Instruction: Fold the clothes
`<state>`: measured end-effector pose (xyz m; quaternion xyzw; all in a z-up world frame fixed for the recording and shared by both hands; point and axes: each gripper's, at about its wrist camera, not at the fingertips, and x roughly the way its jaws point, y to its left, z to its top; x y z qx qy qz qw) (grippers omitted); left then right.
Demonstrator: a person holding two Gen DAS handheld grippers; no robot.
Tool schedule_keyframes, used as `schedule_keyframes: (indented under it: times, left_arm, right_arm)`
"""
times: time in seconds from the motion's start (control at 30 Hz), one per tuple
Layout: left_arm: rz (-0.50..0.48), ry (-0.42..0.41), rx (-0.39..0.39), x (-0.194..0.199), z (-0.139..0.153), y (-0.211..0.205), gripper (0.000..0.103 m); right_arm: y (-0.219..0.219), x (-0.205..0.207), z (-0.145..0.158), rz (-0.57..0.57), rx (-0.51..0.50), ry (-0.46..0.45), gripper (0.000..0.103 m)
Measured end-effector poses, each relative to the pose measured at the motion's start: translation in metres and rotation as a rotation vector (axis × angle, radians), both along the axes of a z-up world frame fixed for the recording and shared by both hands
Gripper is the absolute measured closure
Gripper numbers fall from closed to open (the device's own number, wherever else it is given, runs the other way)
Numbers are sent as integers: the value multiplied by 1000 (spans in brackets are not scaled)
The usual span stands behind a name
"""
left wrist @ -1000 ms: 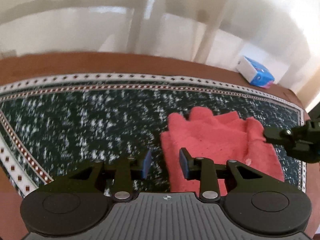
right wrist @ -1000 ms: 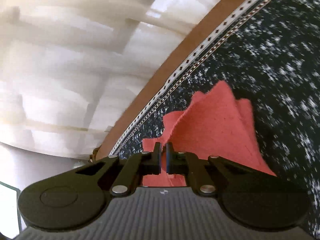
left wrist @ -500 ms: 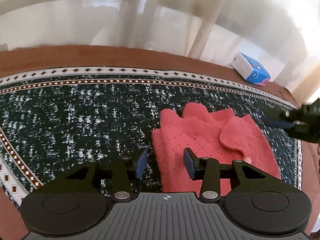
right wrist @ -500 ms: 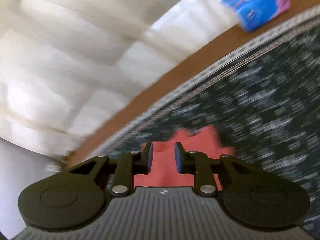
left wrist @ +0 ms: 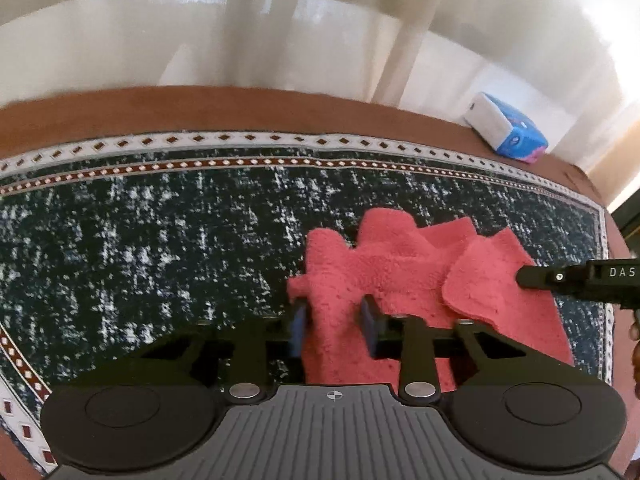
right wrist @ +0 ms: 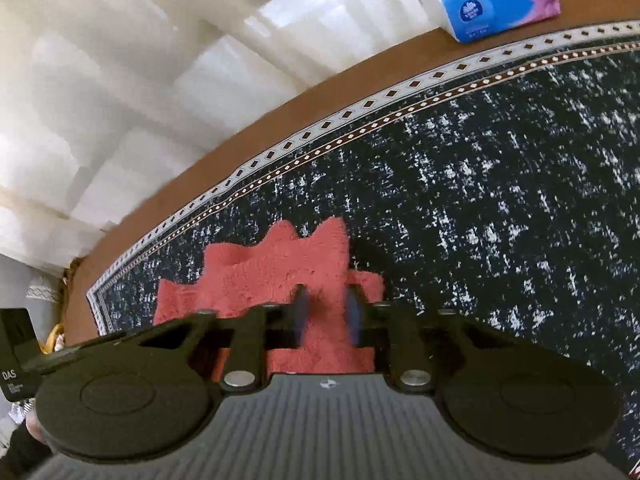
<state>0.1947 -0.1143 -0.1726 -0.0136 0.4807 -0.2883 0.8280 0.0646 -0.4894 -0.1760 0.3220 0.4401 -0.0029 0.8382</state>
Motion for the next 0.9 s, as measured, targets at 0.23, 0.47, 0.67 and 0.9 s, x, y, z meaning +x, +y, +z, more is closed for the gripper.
schedule_keyframes:
  times: [0.23,0.47,0.67,0.9]
  left_arm:
    - [48,4,-24,1,-3,8,92]
    - [102,21,-43,4,-10,16,86]
    - [159,12,-56,6,-1,35,45]
    - [-22,-129,-70,-23,41,20,48]
  right_arm:
    - [-8,-17,17,-25,2,-76,97]
    - [-15,-20,-11,-101,7,-14,97]
    - [-14,-23,-8,-123,-14,0,74]
    - [14,-30,31,-22,-131,-117,74]
